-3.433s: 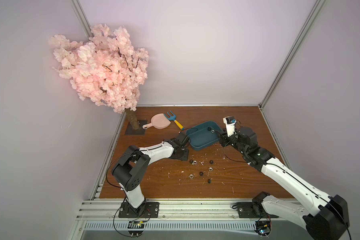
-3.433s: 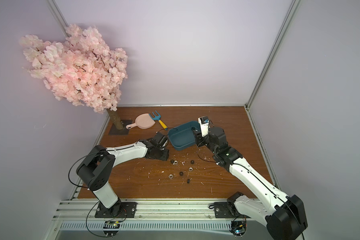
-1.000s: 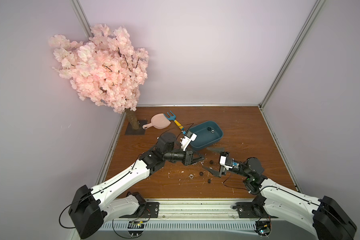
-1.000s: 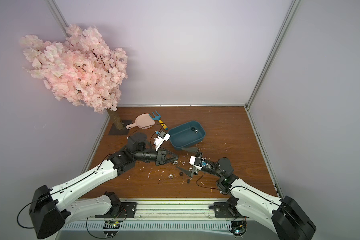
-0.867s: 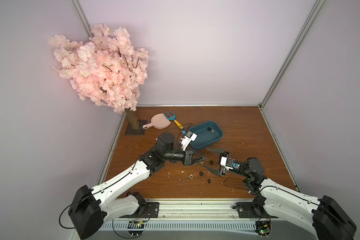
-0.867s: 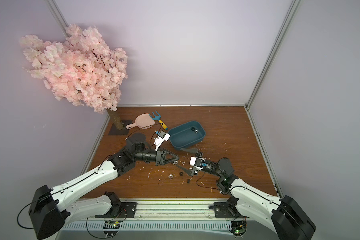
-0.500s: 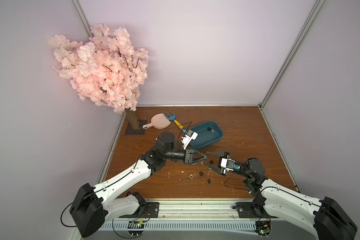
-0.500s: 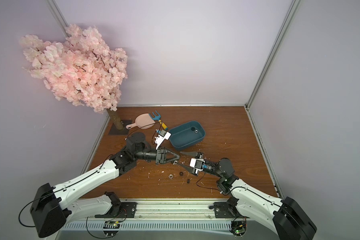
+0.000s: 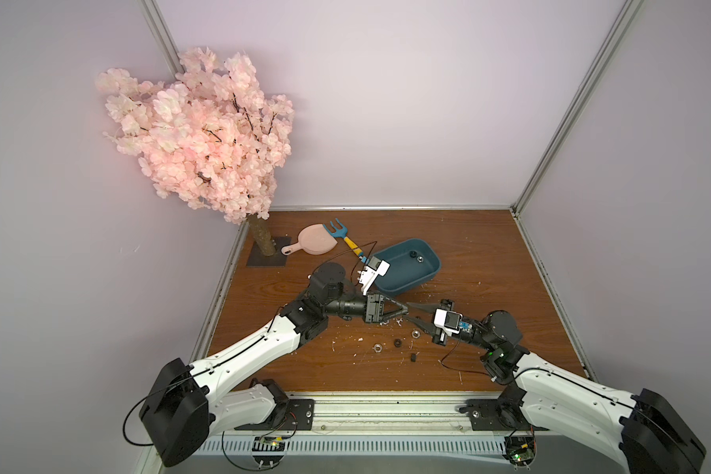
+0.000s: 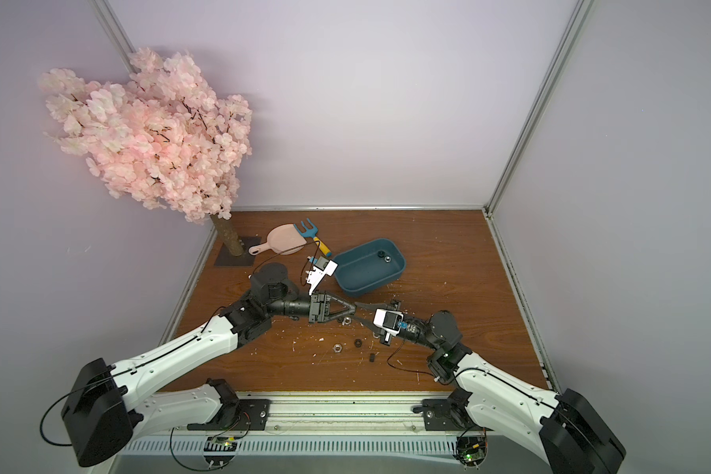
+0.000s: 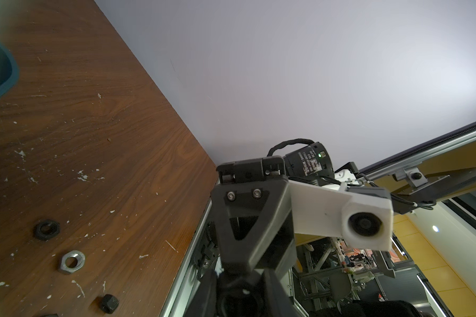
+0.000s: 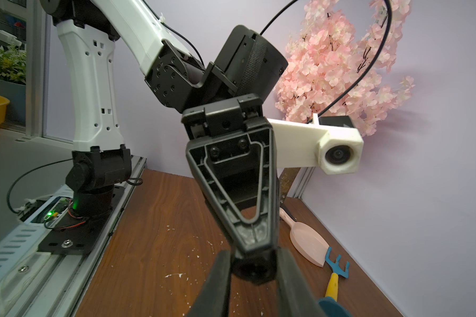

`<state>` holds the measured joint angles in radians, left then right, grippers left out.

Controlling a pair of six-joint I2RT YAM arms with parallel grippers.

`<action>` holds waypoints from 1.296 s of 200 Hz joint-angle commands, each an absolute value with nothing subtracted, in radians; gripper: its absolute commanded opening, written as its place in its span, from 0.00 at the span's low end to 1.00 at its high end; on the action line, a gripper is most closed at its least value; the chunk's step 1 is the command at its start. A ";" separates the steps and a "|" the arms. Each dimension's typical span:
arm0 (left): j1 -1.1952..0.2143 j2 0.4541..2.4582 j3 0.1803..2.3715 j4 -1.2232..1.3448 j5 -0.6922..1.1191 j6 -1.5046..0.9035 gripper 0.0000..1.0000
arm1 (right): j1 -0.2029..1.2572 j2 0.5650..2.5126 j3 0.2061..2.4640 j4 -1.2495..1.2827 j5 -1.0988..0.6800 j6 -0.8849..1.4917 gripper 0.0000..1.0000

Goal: Put the nuts on the desktop into the storage box
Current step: Pick up the nut from the center of the board, then place the nut in the storage box.

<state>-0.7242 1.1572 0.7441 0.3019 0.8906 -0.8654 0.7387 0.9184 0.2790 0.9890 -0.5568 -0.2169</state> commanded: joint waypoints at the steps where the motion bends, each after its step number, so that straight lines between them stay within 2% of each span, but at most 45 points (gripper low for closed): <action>1: -0.727 1.163 0.732 0.360 0.918 -0.883 0.33 | 0.745 0.922 0.336 0.971 -0.517 -0.191 0.24; 6: -0.727 1.165 0.732 0.359 0.920 -0.885 0.39 | 0.745 0.923 0.339 0.966 -0.510 -0.185 0.24; 20: -0.726 1.167 0.733 0.358 0.920 -0.885 0.65 | 0.744 0.922 0.346 0.944 -0.485 -0.171 0.19; 40: -0.726 1.165 0.730 0.378 0.922 -0.893 0.68 | 0.745 0.928 0.357 0.911 -0.439 -0.149 0.19; 48: -0.725 1.161 0.729 0.385 0.922 -0.893 0.72 | 0.745 0.931 0.363 0.893 -0.431 -0.143 0.19; 64: -0.719 1.163 0.735 0.381 0.917 -0.884 0.93 | 0.745 0.942 0.386 0.843 -0.421 -0.126 0.19; 71: -0.713 1.163 0.735 0.376 0.913 -0.882 1.00 | 0.745 0.948 0.401 0.810 -0.415 -0.114 0.20; 106: -0.630 1.145 0.709 0.331 0.856 -0.852 1.00 | 0.737 1.003 0.506 0.625 -0.275 -0.005 0.19; 133: -0.598 1.137 0.734 0.074 0.646 -0.674 0.99 | 0.693 1.091 0.609 0.470 -0.220 0.109 0.18; 166: -0.598 1.163 0.772 -0.113 0.449 -0.560 0.99 | 0.601 1.239 0.728 0.327 -0.224 0.234 0.18; 189: -0.598 1.190 0.813 -0.235 0.304 -0.494 0.99 | 0.573 1.361 0.847 0.170 -0.193 0.233 0.18; 209: -0.598 1.229 0.856 -0.310 0.246 -0.447 1.00 | 0.554 1.453 0.937 0.073 -0.153 0.229 0.18; 259: -0.599 1.289 0.908 -0.409 0.135 -0.356 1.00 | 0.549 1.638 1.153 -0.141 0.095 0.155 0.18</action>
<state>-0.6029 1.2667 0.8711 -0.3031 0.2405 -0.4416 0.5529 1.5951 1.0531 -0.0101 -0.0525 0.1833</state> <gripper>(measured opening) 0.994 0.271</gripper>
